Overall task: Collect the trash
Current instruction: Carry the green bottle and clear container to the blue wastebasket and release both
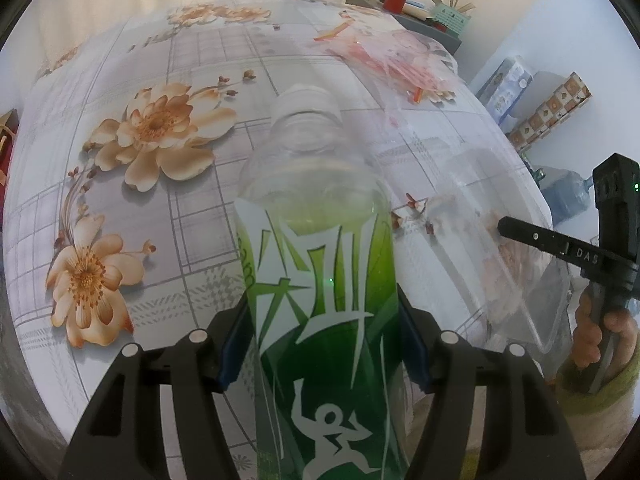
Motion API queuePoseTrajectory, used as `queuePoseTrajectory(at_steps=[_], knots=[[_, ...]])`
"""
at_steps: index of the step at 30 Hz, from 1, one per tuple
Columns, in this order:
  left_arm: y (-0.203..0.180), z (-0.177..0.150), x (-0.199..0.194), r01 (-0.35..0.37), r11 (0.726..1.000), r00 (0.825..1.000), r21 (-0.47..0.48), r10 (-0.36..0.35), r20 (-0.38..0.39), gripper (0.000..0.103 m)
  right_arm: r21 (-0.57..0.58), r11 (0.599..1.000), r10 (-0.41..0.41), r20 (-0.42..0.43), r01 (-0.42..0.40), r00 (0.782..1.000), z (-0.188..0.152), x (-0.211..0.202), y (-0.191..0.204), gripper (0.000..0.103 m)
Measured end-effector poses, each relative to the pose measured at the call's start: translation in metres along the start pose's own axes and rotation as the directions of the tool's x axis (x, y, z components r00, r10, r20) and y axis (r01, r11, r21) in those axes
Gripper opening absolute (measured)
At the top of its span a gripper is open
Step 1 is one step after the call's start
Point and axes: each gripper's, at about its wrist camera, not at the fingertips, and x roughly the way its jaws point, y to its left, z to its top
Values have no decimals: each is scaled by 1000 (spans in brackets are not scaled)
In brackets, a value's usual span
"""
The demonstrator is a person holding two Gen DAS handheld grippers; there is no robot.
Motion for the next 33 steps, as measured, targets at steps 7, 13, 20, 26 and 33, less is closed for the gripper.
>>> queuePoseTrajectory(at_steps=[7,13,20,26,33], knots=[[-4,-1,0,-10,1000,1000,15,10,6,62,-3,1000,-7,21,7,1000,-1,-5,1,4],[-7,-3,1,-20,999,1000,27,19,10,62,-3,1000,-4,28,4,1000,0,-5,1,4],[-9,-3,-1,-26,999,1000,35,25,19,62,-3,1000,-3,35,3,999,0,-8,1,4],[-11,-3,-4,-13,999,999,34,12,30,62,3,1000,-3,41,3,999,-1,-11,-1,4],[-12,-1,-12,7,1000,998,28,-8,57,62,8,1000,0,53,0,999,-3,-16,-1,4]])
